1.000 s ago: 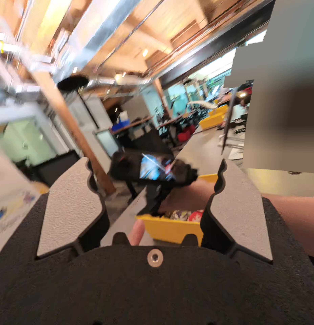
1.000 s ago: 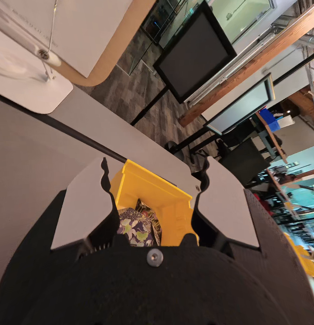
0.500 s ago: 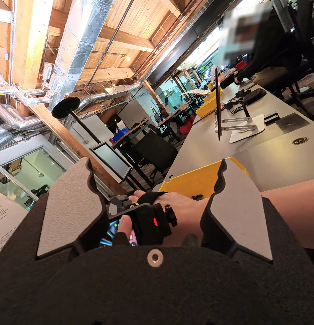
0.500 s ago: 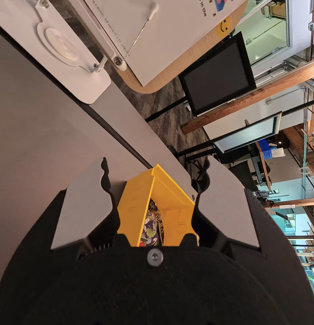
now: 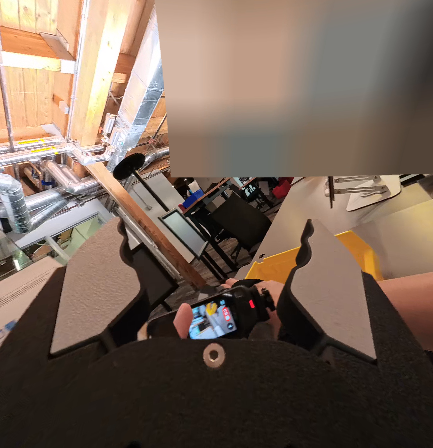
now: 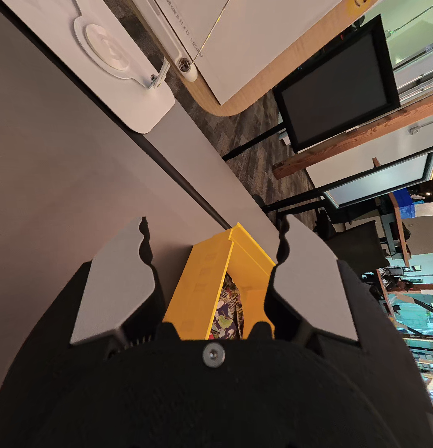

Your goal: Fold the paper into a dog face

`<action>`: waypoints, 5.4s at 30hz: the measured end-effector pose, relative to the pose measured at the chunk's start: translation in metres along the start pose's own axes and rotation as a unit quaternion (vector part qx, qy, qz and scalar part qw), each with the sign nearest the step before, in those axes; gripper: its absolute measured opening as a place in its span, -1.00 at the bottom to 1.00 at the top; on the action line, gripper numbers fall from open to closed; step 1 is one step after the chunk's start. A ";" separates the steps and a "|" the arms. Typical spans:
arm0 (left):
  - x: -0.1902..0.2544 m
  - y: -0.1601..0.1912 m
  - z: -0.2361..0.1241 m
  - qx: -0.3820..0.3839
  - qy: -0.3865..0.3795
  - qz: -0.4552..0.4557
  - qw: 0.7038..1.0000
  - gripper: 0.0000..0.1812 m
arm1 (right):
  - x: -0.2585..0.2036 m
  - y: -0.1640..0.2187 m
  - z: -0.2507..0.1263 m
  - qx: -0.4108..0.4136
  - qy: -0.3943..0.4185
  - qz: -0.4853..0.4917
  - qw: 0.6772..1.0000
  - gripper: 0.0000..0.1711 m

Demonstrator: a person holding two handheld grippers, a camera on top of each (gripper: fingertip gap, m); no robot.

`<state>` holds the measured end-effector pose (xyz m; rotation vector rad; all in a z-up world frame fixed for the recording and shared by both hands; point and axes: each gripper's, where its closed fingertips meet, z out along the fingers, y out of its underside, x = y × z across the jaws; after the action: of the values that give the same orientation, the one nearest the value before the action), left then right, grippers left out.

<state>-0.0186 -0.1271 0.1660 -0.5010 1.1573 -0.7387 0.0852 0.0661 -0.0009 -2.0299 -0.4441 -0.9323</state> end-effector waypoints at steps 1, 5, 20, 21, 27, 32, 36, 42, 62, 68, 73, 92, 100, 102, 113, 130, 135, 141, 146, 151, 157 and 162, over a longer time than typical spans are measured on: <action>-0.008 0.002 -0.003 -0.006 -0.012 0.006 1.000 0.46 | 0.000 0.001 0.001 0.000 -0.004 0.004 1.000 0.21; -0.057 0.020 -0.023 -0.059 -0.082 0.019 0.995 0.35 | 0.000 -0.004 0.002 0.028 -0.033 0.041 0.998 0.21; -0.118 0.118 -0.169 -0.427 -0.186 -0.097 0.880 -0.33 | 0.075 -0.070 -0.093 0.347 0.051 0.096 0.931 -0.23; -0.119 0.122 -0.185 -0.456 -0.181 -0.089 0.867 -0.31 | 0.076 -0.074 -0.105 0.372 0.049 0.098 0.922 -0.36; -0.160 0.152 -0.342 -0.675 -0.126 -0.019 0.727 -0.28 | 0.082 -0.086 -0.148 0.450 -0.052 0.161 0.877 -0.48; -0.157 0.206 -0.405 -0.705 -0.049 -0.164 0.689 -0.04 | 0.076 -0.089 -0.147 0.449 -0.073 0.149 0.878 -0.40; -0.137 0.255 -0.423 -0.722 0.003 -0.255 0.643 0.06 | 0.071 -0.086 -0.137 0.426 -0.062 0.121 0.894 -0.37; -0.125 0.313 -0.442 -0.750 0.042 -0.259 0.608 0.16 | 0.063 -0.082 -0.119 0.398 -0.082 0.118 0.906 -0.35; -0.112 0.344 -0.455 -0.757 0.066 -0.331 0.559 0.05 | 0.067 -0.072 -0.099 0.366 -0.082 0.122 0.919 -0.28; -0.111 0.341 -0.454 -0.763 0.067 -0.327 0.553 -0.11 | 0.068 -0.073 -0.102 0.369 -0.081 0.121 0.918 -0.28; -0.111 0.336 -0.453 -0.763 0.061 -0.328 0.554 -0.47 | 0.071 -0.073 -0.105 0.373 -0.077 0.123 0.916 -0.28; -0.117 0.337 -0.454 -0.748 0.037 -0.319 0.581 0.03 | 0.078 -0.071 -0.109 0.377 -0.073 0.129 0.914 -0.28; -0.106 0.337 -0.454 -0.760 0.049 -0.334 0.555 -0.10 | 0.078 -0.071 -0.108 0.374 -0.072 0.126 0.916 -0.28; -0.105 0.336 -0.453 -0.760 0.051 -0.334 0.556 -0.14 | 0.078 -0.071 -0.108 0.376 -0.071 0.127 0.915 -0.28; -0.105 0.325 -0.455 -0.755 0.046 -0.343 0.557 -0.63 | 0.081 -0.071 -0.114 0.382 -0.073 0.129 0.912 -0.28; -0.190 0.213 -0.369 -0.605 -0.041 -0.346 0.716 -0.65 | 0.054 -0.088 -0.128 0.409 -0.174 0.152 0.883 -0.28; -0.162 0.179 -0.290 -0.591 -0.002 -0.281 0.756 -0.60 | -0.019 -0.116 -0.147 0.402 -0.365 0.189 0.818 -0.28; -0.109 0.190 -0.219 -0.612 0.000 -0.164 0.774 -0.55 | -0.068 -0.116 -0.126 0.317 -0.475 0.255 0.781 -0.20; -0.080 0.196 -0.182 -0.591 0.006 -0.137 0.795 -0.61 | -0.085 -0.099 -0.089 0.246 -0.494 0.289 0.782 -0.20; -0.042 0.228 -0.198 -0.630 0.044 -0.162 0.758 -0.55 | -0.107 -0.077 -0.061 0.165 -0.538 0.306 0.768 -0.24; -0.003 0.259 -0.220 -0.637 0.062 -0.257 0.724 -0.47 | -0.104 -0.019 -0.005 0.043 -0.412 0.207 0.886 -0.24; 0.024 0.268 -0.225 -0.639 0.085 -0.299 0.703 -0.30 | -0.132 0.011 -0.005 -0.025 -0.425 0.076 0.901 -0.24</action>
<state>-0.1559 0.0377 -0.1119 -2.1065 1.6010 -0.3882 0.0026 0.0583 -0.1038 -2.4075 -0.7042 0.0975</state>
